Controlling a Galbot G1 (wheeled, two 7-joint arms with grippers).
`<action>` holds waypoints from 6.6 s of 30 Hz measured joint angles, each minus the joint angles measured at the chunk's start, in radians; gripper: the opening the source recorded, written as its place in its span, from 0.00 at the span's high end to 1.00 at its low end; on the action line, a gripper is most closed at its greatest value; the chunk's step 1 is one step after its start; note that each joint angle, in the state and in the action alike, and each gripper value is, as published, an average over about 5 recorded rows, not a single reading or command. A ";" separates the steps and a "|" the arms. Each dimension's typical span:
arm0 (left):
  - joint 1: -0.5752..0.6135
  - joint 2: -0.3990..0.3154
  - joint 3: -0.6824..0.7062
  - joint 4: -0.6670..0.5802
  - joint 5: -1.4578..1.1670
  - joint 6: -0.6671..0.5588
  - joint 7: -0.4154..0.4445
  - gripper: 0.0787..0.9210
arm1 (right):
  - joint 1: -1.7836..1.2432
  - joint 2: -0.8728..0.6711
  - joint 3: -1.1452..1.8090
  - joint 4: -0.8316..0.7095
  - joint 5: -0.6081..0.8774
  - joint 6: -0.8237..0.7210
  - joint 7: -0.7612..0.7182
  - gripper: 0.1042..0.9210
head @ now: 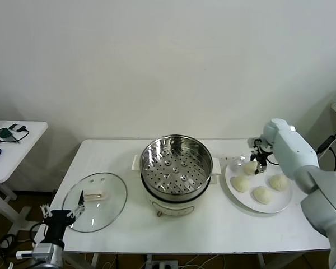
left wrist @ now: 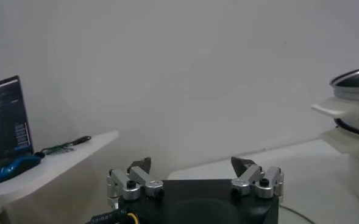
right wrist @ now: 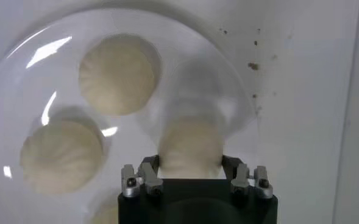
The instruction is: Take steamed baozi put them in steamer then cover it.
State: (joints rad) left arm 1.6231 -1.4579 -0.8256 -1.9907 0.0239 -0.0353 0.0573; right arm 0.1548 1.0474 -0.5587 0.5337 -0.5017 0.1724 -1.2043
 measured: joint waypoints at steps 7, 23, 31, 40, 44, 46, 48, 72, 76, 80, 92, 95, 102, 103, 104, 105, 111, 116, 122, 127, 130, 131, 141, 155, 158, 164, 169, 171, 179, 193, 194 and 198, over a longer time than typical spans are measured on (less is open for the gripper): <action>0.015 -0.001 -0.002 -0.016 -0.004 -0.001 -0.001 0.12 | 0.156 -0.044 -0.206 0.192 0.159 0.026 -0.031 0.30; 0.046 -0.014 0.015 -0.043 -0.005 0.007 0.000 0.12 | 0.431 0.059 -0.500 0.525 0.331 0.141 -0.067 0.31; 0.051 -0.017 0.016 -0.050 -0.008 0.007 0.000 0.12 | 0.402 0.159 -0.519 0.601 0.217 0.233 -0.054 0.31; 0.065 -0.008 0.004 -0.060 -0.024 0.008 -0.001 0.12 | 0.302 0.245 -0.506 0.602 0.034 0.329 -0.023 0.31; 0.069 -0.007 0.000 -0.059 -0.031 0.007 -0.002 0.12 | 0.253 0.269 -0.492 0.590 -0.041 0.361 -0.012 0.31; 0.070 -0.006 -0.001 -0.057 -0.034 0.007 -0.003 0.12 | 0.230 0.276 -0.487 0.584 -0.072 0.372 -0.008 0.31; 0.071 -0.005 -0.001 -0.053 -0.035 0.007 -0.004 0.12 | 0.209 0.279 -0.483 0.580 -0.097 0.380 -0.006 0.31; 0.073 -0.012 -0.002 -0.042 -0.032 0.007 -0.012 0.12 | 0.224 0.216 -0.482 0.635 -0.075 0.396 -0.020 0.12; 0.076 -0.012 -0.002 -0.046 -0.027 0.009 -0.016 0.12 | 0.288 0.149 -0.500 0.679 0.013 0.365 -0.020 0.12; 0.081 -0.012 -0.002 -0.052 -0.022 0.010 -0.017 0.12 | 0.372 0.063 -0.552 0.712 0.132 0.300 0.005 0.12; 0.102 -0.013 0.004 -0.073 -0.012 0.014 -0.015 0.12 | 0.444 -0.250 -0.686 0.751 0.539 -0.102 0.067 0.12; 0.103 -0.015 0.006 -0.074 -0.007 0.014 -0.015 0.12 | 0.392 -0.313 -0.666 0.747 0.595 -0.179 0.067 0.12; 0.102 -0.020 0.012 -0.077 0.007 0.015 -0.014 0.12 | 0.199 -0.384 -0.535 0.699 0.627 -0.289 0.055 0.12; 0.102 -0.021 0.012 -0.078 0.009 0.016 -0.014 0.12 | 0.169 -0.387 -0.512 0.687 0.624 -0.299 0.053 0.12; 0.103 -0.021 0.012 -0.079 0.010 0.016 -0.014 0.12 | 0.140 -0.389 -0.489 0.675 0.619 -0.307 0.052 0.12; 0.104 -0.021 0.011 -0.081 0.011 0.016 -0.014 0.12 | 0.111 -0.390 -0.467 0.662 0.614 -0.315 0.050 0.12; 0.113 -0.016 0.004 -0.083 0.014 0.018 -0.014 0.12 | -0.023 -0.365 -0.345 0.566 0.565 -0.341 0.040 0.12; 0.117 -0.016 0.003 -0.081 0.018 0.018 -0.015 0.12 | -0.088 -0.318 -0.274 0.482 0.524 -0.347 0.035 0.12; 0.117 -0.018 0.000 -0.075 0.021 0.018 -0.015 0.12 | -0.134 -0.251 -0.220 0.394 0.476 -0.343 0.029 0.12; 0.117 -0.021 -0.003 -0.071 0.020 0.017 -0.016 0.12 | -0.156 -0.201 -0.194 0.338 0.449 -0.335 0.023 0.12; 0.117 -0.022 -0.005 -0.070 0.020 0.017 -0.016 0.12 | -0.167 -0.175 -0.182 0.311 0.435 -0.329 0.020 0.12; 0.117 -0.022 -0.006 -0.070 0.019 0.017 -0.016 0.12 | -0.170 -0.167 -0.178 0.302 0.431 -0.327 0.020 0.12; 0.113 -0.029 -0.009 -0.069 0.019 0.017 -0.016 0.12 | -0.177 -0.132 -0.159 0.255 0.415 -0.315 0.007 0.25; 0.121 -0.037 -0.023 -0.083 0.007 0.013 -0.018 0.12 | -0.065 -0.170 -0.251 0.287 0.519 -0.317 0.002 0.34; 0.128 -0.037 -0.027 -0.090 -0.002 0.013 -0.017 0.12 | 0.017 -0.181 -0.319 0.309 0.584 -0.323 0.001 0.34; 0.143 -0.043 -0.026 -0.104 -0.020 0.012 -0.017 0.12 | 0.209 -0.183 -0.475 0.367 0.747 -0.348 0.009 0.34; 0.148 -0.048 -0.019 -0.114 -0.029 0.009 -0.017 0.12 | 0.357 -0.162 -0.593 0.424 0.891 -0.383 0.029 0.34; 0.148 -0.048 -0.016 -0.117 -0.031 0.008 -0.017 0.12 | 0.409 -0.144 -0.635 0.445 0.948 -0.398 0.040 0.34; 0.147 -0.051 -0.003 -0.134 -0.042 0.010 -0.015 0.12 | 0.541 -0.020 -0.769 0.515 1.150 -0.458 0.098 0.34; 0.147 -0.039 0.012 -0.143 -0.050 0.016 -0.012 0.12 | 0.561 0.197 -0.902 0.594 1.286 -0.555 0.219 0.34; 0.148 -0.038 0.012 -0.143 -0.050 0.016 -0.012 0.12 | 0.557 0.205 -0.911 0.600 1.287 -0.562 0.226 0.34; 0.153 -0.034 0.014 -0.142 -0.051 0.015 -0.012 0.12 | 0.537 0.237 -0.940 0.614 1.281 -0.591 0.254 0.34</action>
State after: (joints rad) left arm 1.7757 -1.4922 -0.8115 -2.1328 -0.0272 -0.0203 0.0449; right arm 0.6914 1.2842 -1.4987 1.1476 0.7790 -0.4186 -0.9505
